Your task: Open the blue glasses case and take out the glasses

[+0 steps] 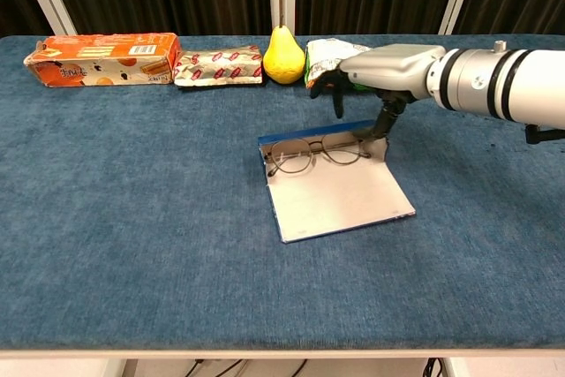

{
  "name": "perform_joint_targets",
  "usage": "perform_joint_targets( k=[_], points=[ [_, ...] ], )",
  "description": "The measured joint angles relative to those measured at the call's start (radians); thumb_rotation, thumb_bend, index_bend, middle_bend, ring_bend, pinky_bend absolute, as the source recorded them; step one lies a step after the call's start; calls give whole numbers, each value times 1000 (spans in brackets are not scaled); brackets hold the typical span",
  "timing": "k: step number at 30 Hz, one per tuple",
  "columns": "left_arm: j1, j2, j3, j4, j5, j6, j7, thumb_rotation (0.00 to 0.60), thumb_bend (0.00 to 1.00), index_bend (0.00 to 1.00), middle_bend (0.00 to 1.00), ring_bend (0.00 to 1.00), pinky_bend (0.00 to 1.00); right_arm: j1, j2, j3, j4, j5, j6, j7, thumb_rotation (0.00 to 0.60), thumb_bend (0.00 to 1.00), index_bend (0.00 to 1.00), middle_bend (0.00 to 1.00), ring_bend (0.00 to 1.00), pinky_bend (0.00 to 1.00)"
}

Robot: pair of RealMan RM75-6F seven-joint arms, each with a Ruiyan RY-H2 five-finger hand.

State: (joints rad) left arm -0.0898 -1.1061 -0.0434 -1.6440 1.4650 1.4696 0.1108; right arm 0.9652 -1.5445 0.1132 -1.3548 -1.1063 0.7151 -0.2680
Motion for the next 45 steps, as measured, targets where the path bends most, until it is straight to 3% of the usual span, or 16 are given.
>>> perform_joint_targets(
  k=[3,11,39,45],
  points=[
    [0,0,0,0,0,0,-1,600,257,580,520,303,344,9,-7,13,-9,-46,-2,32,600,334,217,325,46,0],
    [0,2,1,2,2,-1,-10,600,257,580,520,303,344,39,-64,22,36,-37,-39,28,600,335,289,333,48,0],
    [-2,3,1,0,0,-2,-9,600,257,578,520,303,344,36,-73,22,64,-14,-46,16,600,383,426,360,69,0],
    [-2,3,1,0,0,-3,-8,600,257,578,520,303,344,34,-73,24,65,-15,-40,16,600,395,507,364,69,0]
  ],
)
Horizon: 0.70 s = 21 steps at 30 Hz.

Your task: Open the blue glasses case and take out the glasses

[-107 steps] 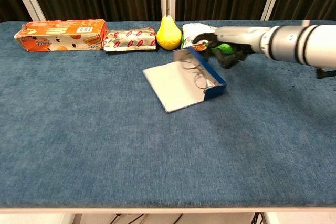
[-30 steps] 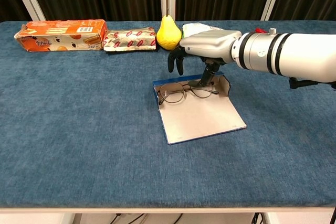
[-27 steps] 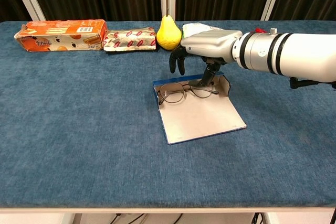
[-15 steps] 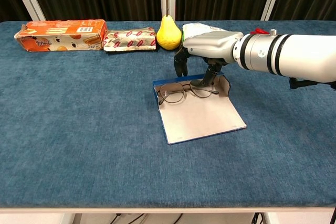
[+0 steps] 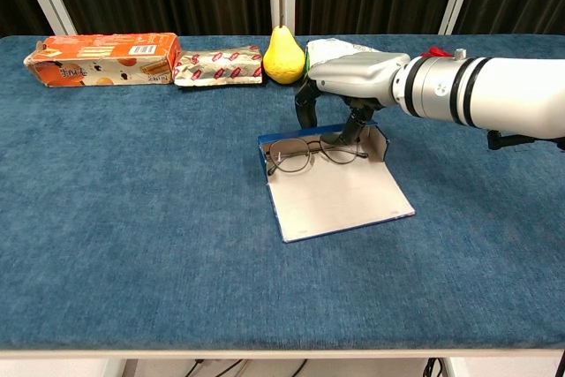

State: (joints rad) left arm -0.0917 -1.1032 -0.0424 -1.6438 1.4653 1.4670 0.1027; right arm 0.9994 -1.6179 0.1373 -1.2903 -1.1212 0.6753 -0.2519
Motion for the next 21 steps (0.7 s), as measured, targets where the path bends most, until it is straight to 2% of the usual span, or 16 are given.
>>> perform_joint_targets(
  k=[5,11,21],
  points=[
    [-1,0,0,0,-1,-1,1,600,257,577,520,303,344,-6,-7,10,9,-4,32,1,600,396,625,382,88,0],
    [-1,0,-1,0,-2,-2,3,600,256,577,519,303,344,-14,-38,27,40,-6,91,-16,600,395,695,384,88,0],
    [-2,0,-1,-1,-4,-3,3,600,256,576,519,303,343,-43,-166,44,164,-74,272,-38,600,390,723,387,88,0]
  ],
)
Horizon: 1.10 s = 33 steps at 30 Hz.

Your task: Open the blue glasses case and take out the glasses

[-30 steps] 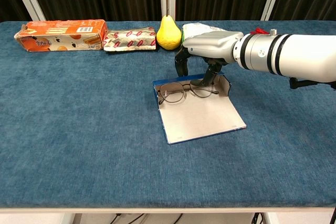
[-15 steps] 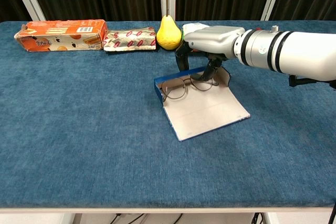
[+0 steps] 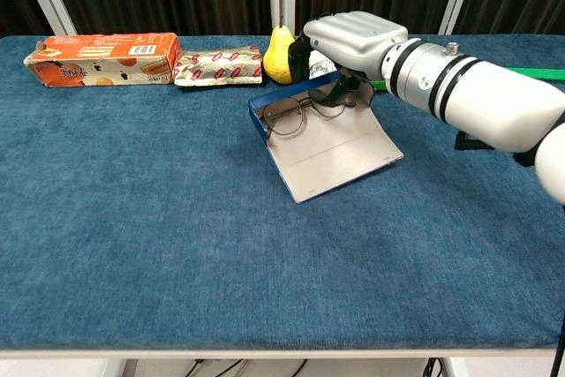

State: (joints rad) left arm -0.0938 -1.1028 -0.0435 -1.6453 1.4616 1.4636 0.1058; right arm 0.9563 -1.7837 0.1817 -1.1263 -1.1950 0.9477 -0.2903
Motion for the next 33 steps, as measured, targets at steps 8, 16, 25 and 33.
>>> perform_joint_targets(
  k=[8,16,25,33],
  points=[
    [0,0,0,1,1,0,0,600,256,574,519,303,343,-29,-119,1,168,-68,100,28,600,396,728,404,101,0],
    [-1,0,0,0,-1,-2,2,600,256,574,519,303,343,-32,-151,17,227,-84,77,69,600,377,656,381,97,0],
    [-2,0,-1,-2,-5,-4,5,600,257,575,519,303,343,-10,-50,44,100,-5,-78,-54,600,254,5,197,0,0],
    [-3,1,-1,-4,-5,-4,7,600,256,575,519,303,343,-43,105,53,-184,45,-80,-108,600,249,196,232,0,0]
  ],
)
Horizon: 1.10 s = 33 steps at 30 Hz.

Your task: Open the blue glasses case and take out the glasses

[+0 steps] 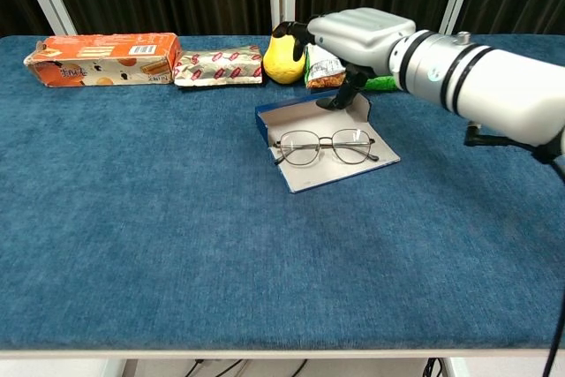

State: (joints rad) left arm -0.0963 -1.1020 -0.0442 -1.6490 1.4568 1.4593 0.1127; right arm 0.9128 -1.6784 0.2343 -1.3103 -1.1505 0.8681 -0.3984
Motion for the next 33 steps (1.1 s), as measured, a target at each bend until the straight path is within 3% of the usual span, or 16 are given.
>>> perform_joint_targets(
  k=[4,7,17,33],
  points=[
    [0,0,0,-1,1,0,1,600,257,575,519,303,343,-40,57,-27,-116,21,14,-16,600,252,345,221,0,0],
    [0,0,1,0,2,1,0,600,257,575,519,303,343,-55,56,-53,-127,36,25,-34,600,283,397,203,0,0],
    [-1,3,2,0,3,-1,-7,600,257,576,519,303,343,-63,-29,-73,-31,47,47,-50,600,324,443,185,0,0],
    [0,4,2,0,5,-1,-15,600,257,575,519,303,343,-67,-90,-88,47,19,38,-37,600,371,503,188,0,0]
  ],
)
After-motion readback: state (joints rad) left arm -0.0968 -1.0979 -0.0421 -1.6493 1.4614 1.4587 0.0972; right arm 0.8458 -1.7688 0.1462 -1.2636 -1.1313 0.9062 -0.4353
